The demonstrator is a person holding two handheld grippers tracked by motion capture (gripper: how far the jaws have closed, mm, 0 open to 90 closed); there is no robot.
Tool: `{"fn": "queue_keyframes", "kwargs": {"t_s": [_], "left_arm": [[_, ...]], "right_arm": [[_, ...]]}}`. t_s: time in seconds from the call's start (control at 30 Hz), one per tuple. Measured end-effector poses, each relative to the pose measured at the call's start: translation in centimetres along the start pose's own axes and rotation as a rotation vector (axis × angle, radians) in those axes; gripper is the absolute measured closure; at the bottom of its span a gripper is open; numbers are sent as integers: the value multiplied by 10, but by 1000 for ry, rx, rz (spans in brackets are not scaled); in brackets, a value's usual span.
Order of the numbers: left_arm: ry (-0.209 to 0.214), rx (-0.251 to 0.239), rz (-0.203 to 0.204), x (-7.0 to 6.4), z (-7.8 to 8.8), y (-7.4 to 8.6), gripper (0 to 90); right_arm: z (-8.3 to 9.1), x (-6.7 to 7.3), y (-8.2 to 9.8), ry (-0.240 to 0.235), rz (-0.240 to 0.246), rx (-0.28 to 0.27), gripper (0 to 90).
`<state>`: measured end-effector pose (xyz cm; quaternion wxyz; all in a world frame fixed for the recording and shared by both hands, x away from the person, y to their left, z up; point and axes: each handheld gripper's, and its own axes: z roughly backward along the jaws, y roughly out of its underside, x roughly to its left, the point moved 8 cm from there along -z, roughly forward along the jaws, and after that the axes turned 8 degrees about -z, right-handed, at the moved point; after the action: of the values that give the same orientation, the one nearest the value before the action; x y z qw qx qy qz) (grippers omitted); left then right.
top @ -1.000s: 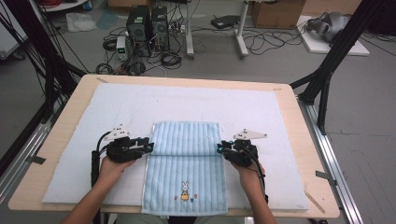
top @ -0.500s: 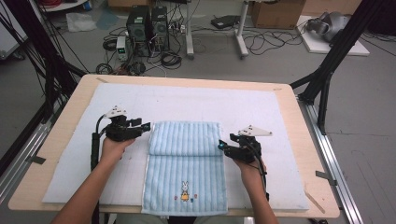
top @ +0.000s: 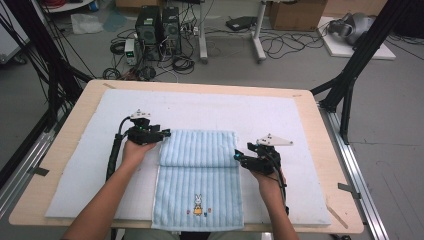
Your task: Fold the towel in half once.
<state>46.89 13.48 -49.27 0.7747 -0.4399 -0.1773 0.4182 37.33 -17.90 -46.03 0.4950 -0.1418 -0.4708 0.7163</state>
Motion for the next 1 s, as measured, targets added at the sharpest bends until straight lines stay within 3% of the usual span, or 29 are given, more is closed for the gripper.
{"fn": "queue_keyframes", "kwargs": {"t_s": [0.13,0.2,0.3,0.43,0.57,0.7,0.8,1.0], "left_arm": [[-19,37,-39,-3,-5,4,510],[-32,49,-72,-6,-6,4,605],[-61,62,-115,-8,-6,5,669],[-34,60,-114,-9,-5,5,853],[-3,45,-95,-10,-4,4,871],[30,-1,-77,-13,2,-3,872],[37,-39,-65,-14,7,-9,871],[50,-66,-60,-15,13,-14,872]], "right_arm": [[0,-1,0,2,-4,2,391],[0,-2,0,5,-2,2,390],[0,-2,0,5,-2,3,388],[0,-2,0,7,-1,4,387],[0,-3,0,8,-2,3,387],[-2,-4,-1,11,-13,5,387],[-3,-6,-5,36,8,11,387],[-16,-18,-17,62,-18,30,384]]}}
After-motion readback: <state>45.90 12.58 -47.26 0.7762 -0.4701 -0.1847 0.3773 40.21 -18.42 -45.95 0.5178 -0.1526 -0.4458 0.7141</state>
